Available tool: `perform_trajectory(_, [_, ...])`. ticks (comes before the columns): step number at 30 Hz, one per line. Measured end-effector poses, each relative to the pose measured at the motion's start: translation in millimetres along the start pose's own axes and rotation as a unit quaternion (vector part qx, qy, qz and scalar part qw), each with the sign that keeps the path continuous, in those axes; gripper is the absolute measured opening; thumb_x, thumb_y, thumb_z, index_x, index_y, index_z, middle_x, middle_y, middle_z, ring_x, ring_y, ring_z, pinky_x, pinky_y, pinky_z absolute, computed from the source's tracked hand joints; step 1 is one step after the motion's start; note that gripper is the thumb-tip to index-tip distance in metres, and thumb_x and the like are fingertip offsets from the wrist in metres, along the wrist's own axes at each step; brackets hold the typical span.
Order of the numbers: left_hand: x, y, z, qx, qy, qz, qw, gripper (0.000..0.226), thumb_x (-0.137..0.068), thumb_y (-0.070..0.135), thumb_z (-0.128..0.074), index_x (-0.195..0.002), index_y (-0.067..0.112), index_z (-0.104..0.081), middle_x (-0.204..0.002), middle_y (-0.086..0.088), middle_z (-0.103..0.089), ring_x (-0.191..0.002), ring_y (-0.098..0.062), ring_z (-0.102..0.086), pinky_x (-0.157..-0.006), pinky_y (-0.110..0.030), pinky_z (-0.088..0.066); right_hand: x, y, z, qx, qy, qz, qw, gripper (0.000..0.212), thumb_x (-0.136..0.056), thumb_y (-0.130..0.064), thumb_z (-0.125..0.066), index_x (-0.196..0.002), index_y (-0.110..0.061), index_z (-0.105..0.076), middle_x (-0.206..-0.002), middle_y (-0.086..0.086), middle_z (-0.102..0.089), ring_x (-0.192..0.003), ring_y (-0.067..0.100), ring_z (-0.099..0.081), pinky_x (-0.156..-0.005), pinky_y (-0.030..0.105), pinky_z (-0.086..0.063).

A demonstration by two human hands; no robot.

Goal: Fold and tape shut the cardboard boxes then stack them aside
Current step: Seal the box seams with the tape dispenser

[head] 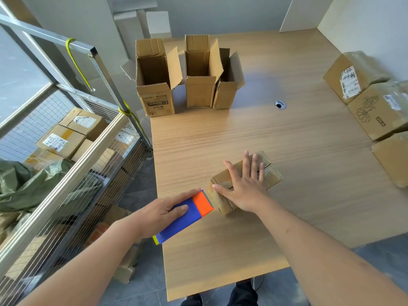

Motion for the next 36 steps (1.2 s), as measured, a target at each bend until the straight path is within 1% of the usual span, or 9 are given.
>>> perform_trajectory(6, [-25, -1, -7, -0.054, -0.008, 0.054, 0.997, 0.045, -0.108, 0.051, -0.034, -0.143, 0.077, -0.019, -0.151, 0.025, -0.042, -0.132, -0.014, -0.046, -0.103, -0.031, -0.035, 1, -2, 0, 0.007, -0.009, 0.000, 1.000, 0.097, -0.081, -0.095, -0.019, -0.158, -0.045, 0.010, -0.156, 0.018, 0.045, -0.143, 0.040, 0.044, -0.119, 0.061, 0.020])
perform_trajectory(12, [-43, -26, -21, -0.090, -0.033, 0.107, 0.990, 0.045, -0.108, 0.046, -0.035, -0.149, 0.063, -0.029, -0.157, 0.011, -0.043, -0.140, -0.020, -0.043, -0.110, -0.033, -0.033, 0, -1, 0, 0.008, -0.013, 0.002, 1.000, 0.100, -0.078, -0.096, -0.017, -0.158, -0.044, 0.011, -0.156, 0.020, 0.045, -0.143, 0.042, 0.043, -0.119, 0.062, 0.019])
perform_trajectory(15, [-32, -39, -17, -0.041, 0.024, 0.098, 0.994, 0.043, -0.108, 0.044, -0.037, -0.141, 0.070, -0.031, -0.145, 0.020, -0.049, -0.132, -0.016, -0.049, -0.104, -0.029, -0.036, -1, -2, 1, 0.019, -0.002, -0.001, 1.000, 0.109, -0.072, -0.101, -0.019, -0.159, -0.042, 0.011, -0.156, 0.021, 0.045, -0.142, 0.042, 0.044, -0.118, 0.061, 0.021])
perform_trajectory(18, [-34, -31, -6, -0.037, 0.053, 0.095, 0.993, 0.047, -0.109, 0.045, -0.037, -0.149, 0.066, -0.025, -0.142, 0.022, -0.044, -0.129, -0.015, -0.047, -0.098, -0.027, -0.033, -1, -2, 1, 0.043, 0.005, 0.002, 0.999, 0.121, -0.062, -0.104, -0.032, -0.158, -0.043, 0.008, -0.158, 0.022, 0.041, -0.144, 0.043, 0.041, -0.119, 0.061, 0.020])
perform_trajectory(23, [-29, -19, 7, -0.025, 0.090, 0.059, 0.994, 0.052, -0.108, 0.050, -0.037, -0.151, 0.067, -0.012, -0.141, 0.020, -0.049, -0.113, -0.013, -0.054, -0.092, -0.030, -0.040, 2, -7, 12, 0.070, -0.009, 0.064, 0.995, 0.110, -0.067, -0.080, -0.055, -0.158, -0.046, -0.003, -0.160, 0.021, 0.039, -0.146, 0.042, 0.039, -0.121, 0.061, 0.015])
perform_trajectory(27, [-19, -19, 8, -0.001, 0.108, 0.022, 0.994, 0.060, -0.105, 0.051, -0.045, -0.148, 0.071, -0.009, -0.121, 0.007, -0.059, -0.101, -0.016, -0.062, -0.091, -0.043, -0.052, 20, -14, 19, 0.097, -0.017, 0.084, 0.992, 0.105, -0.083, -0.062, -0.063, -0.152, -0.057, 0.015, -0.154, 0.016, 0.049, -0.145, 0.043, 0.039, -0.122, 0.062, 0.010])
perform_trajectory(30, [-15, -11, 7, 0.004, 0.110, -0.004, 0.994, 0.072, -0.102, 0.042, -0.058, -0.149, 0.070, -0.012, -0.123, 0.008, -0.054, -0.107, -0.016, -0.059, -0.097, -0.045, -0.051, 37, -9, 14, 0.049, 0.029, -0.016, 0.998, 0.115, -0.088, -0.060, -0.065, -0.156, -0.041, 0.026, -0.164, 0.020, 0.028, -0.154, 0.044, 0.016, -0.126, 0.054, -0.003])
perform_trajectory(32, [-13, -2, 8, 0.007, 0.115, -0.025, 0.993, 0.077, -0.101, 0.033, -0.063, -0.148, 0.070, -0.016, -0.127, 0.007, -0.052, -0.111, -0.017, -0.056, -0.098, -0.044, -0.050, 43, -1, 8, 0.045, 0.032, -0.034, 0.998, 0.111, -0.093, -0.058, -0.062, -0.161, -0.023, 0.019, -0.167, 0.020, 0.022, -0.156, 0.041, 0.011, -0.128, 0.049, -0.003])
perform_trajectory(36, [-7, 17, 6, -0.015, 0.131, -0.070, 0.989, 0.079, -0.099, 0.017, -0.065, -0.148, 0.066, -0.027, -0.131, 0.013, -0.047, -0.117, -0.017, -0.053, -0.102, -0.041, -0.047, 42, 1, 9, 0.065, -0.033, 0.151, 0.986, 0.105, -0.097, -0.036, -0.066, -0.162, -0.026, 0.015, -0.166, 0.005, 0.032, -0.154, 0.027, 0.025, -0.128, 0.044, 0.005])
Point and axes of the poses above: each hand's wrist, its own x-axis away from the middle knuckle, its own z-axis out of the back of the hand, y = z × x, the point moved 6 cm from there along -x, towards the middle knuckle
